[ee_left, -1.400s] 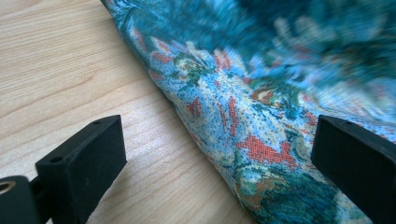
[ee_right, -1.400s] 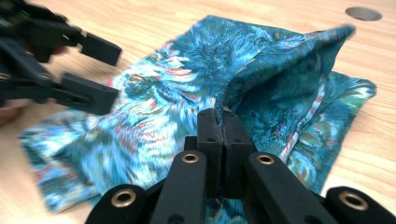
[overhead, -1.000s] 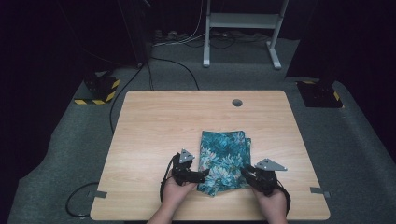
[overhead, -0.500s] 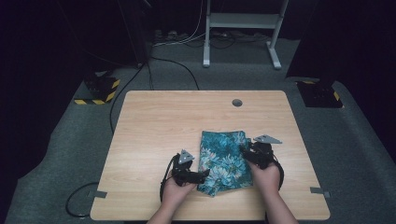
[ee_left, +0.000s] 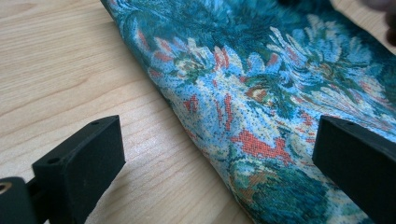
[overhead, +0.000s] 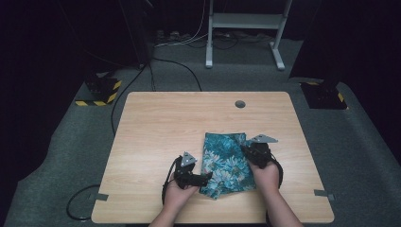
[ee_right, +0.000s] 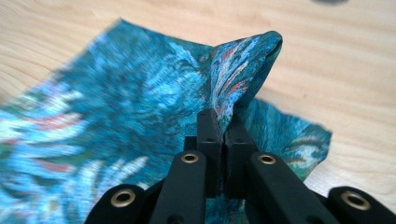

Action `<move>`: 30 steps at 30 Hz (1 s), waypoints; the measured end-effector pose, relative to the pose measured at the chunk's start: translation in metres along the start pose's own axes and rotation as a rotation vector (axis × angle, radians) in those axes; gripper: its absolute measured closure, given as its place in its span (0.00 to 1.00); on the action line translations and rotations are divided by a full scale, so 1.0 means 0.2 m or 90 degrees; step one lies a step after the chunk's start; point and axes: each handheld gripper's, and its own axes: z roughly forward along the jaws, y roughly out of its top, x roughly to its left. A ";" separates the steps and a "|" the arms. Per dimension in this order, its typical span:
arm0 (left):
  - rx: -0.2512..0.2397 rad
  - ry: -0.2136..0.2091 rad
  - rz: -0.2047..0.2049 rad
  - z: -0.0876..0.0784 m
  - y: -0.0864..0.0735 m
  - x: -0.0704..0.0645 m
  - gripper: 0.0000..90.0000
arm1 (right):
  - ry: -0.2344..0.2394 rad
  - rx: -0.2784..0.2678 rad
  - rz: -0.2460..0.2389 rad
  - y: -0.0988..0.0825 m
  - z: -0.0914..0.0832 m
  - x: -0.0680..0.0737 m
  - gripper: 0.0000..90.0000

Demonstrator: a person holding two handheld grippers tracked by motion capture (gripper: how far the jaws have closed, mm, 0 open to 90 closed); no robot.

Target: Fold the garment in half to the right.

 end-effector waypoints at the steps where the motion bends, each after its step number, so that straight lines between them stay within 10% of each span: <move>1: 0.000 -0.001 0.000 0.00 0.00 0.00 0.03 | -0.002 -0.007 -0.001 0.01 -0.03 0.01 0.97; 11: -0.006 -0.001 0.005 0.00 0.00 0.00 0.03 | -0.053 0.048 -0.004 -0.12 0.00 -0.04 0.87; 18: -0.001 -0.004 0.006 0.00 0.02 0.01 0.02 | -0.058 0.021 -0.006 -0.11 -0.08 -0.06 0.69; 30: 0.008 0.010 0.015 0.14 0.29 0.15 0.07 | -0.046 0.004 0.040 -0.10 -0.09 -0.15 0.48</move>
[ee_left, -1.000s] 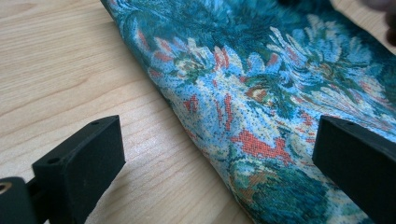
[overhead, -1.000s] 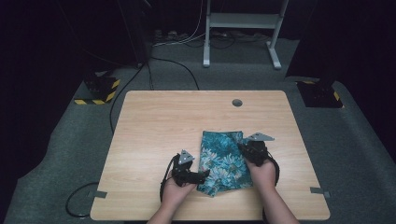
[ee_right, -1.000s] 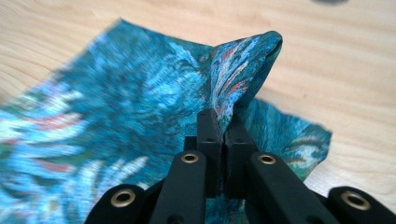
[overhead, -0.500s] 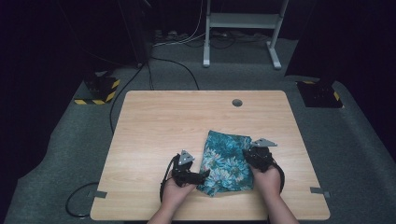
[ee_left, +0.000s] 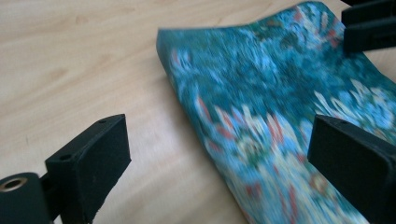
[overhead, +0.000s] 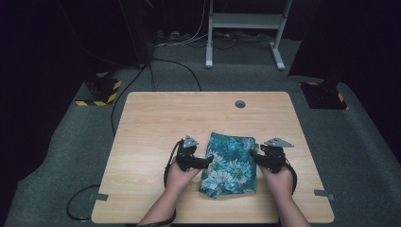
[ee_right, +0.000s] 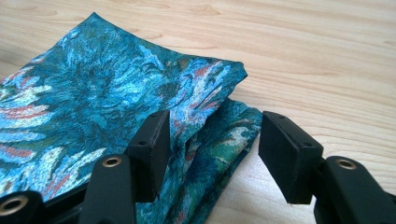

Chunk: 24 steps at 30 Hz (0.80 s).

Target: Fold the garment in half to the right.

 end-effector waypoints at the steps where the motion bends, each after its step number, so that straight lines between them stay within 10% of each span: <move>1: 0.000 -0.001 -0.001 0.02 0.02 0.01 0.07 | 0.001 0.000 0.002 0.00 0.01 0.00 0.47; 15: 0.054 0.006 -0.034 0.29 0.14 0.01 0.10 | -0.002 0.034 0.001 -0.01 0.11 0.02 0.45; 24: 0.096 0.051 0.004 0.34 0.13 -0.03 0.23 | 0.006 0.040 -0.002 -0.04 0.14 0.02 0.47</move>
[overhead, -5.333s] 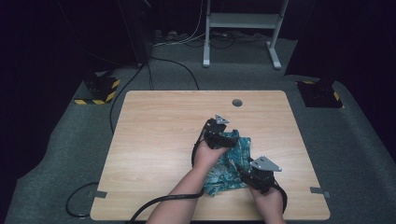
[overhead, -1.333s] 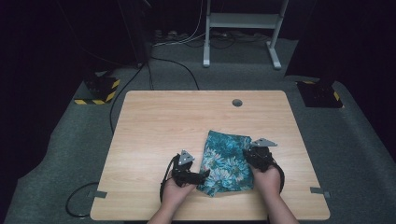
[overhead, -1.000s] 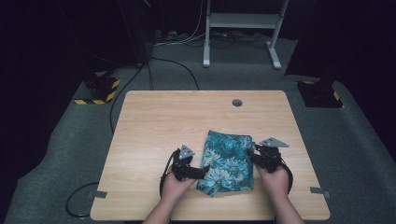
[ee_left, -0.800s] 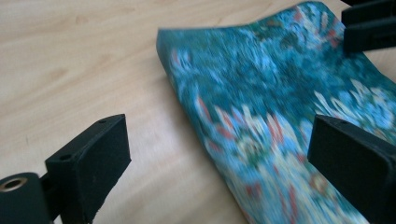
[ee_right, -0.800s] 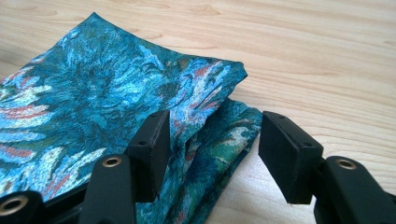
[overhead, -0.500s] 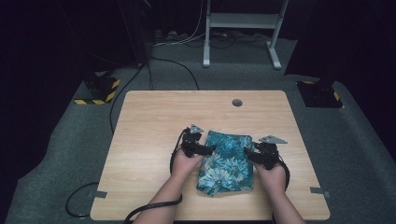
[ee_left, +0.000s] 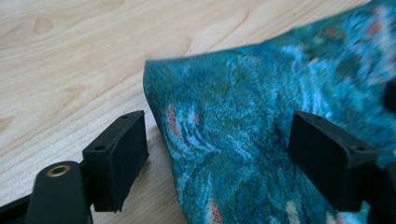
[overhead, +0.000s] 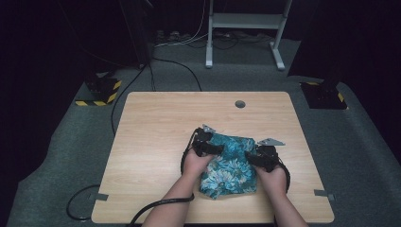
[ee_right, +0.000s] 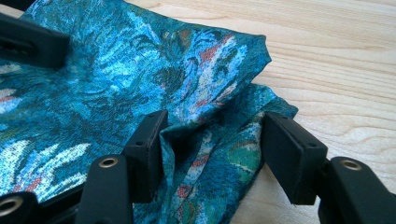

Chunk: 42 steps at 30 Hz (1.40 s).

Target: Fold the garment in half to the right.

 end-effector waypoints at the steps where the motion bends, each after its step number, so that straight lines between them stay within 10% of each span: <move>1: -0.005 0.000 0.001 0.00 -0.01 0.00 0.22 | 0.001 0.000 -0.004 0.00 0.00 0.01 0.48; 26: -0.019 0.090 -0.053 -0.26 -0.23 0.29 0.24 | 0.010 0.010 -0.044 0.11 0.16 0.40 0.47; 42: -0.001 0.098 -0.041 -0.15 -0.09 0.32 0.23 | -0.037 0.016 -0.042 0.17 0.21 0.38 0.44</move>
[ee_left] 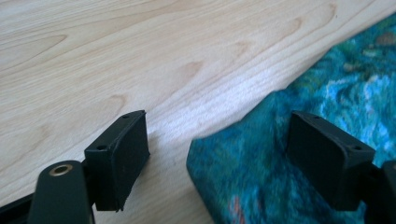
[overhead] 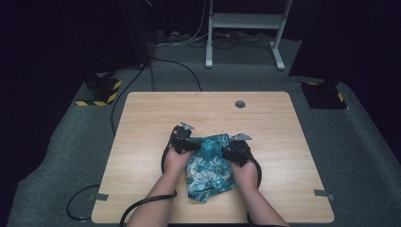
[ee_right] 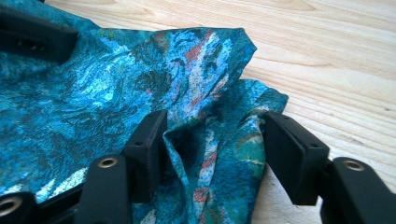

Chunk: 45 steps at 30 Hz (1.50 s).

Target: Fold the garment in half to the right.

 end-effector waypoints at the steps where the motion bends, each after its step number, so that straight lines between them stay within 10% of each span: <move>1: -0.009 -0.004 0.006 -0.01 0.00 -0.01 0.22 | 0.003 -0.005 -0.003 0.00 -0.01 0.00 0.44; 9: -0.080 -0.038 0.020 -0.22 -0.07 -0.08 0.19 | 0.023 -0.065 -0.026 -0.06 -0.18 -0.03 0.36; 16: -0.076 -0.074 0.033 -0.30 -0.19 -0.20 0.19 | 0.080 -0.127 -0.080 -0.03 -0.24 0.05 0.36; 26: -0.048 -0.097 0.000 -0.29 -0.29 -0.18 0.17 | 0.094 -0.026 -0.069 -0.05 -0.05 0.03 0.36; 36: -0.066 -0.131 -0.007 -0.36 -0.34 -0.19 0.16 | 0.120 -0.093 -0.114 -0.12 -0.30 0.06 0.34; 45: -0.033 -0.115 0.008 -0.28 -0.35 -0.19 0.16 | 0.146 -0.006 -0.146 -0.22 -0.21 0.15 0.33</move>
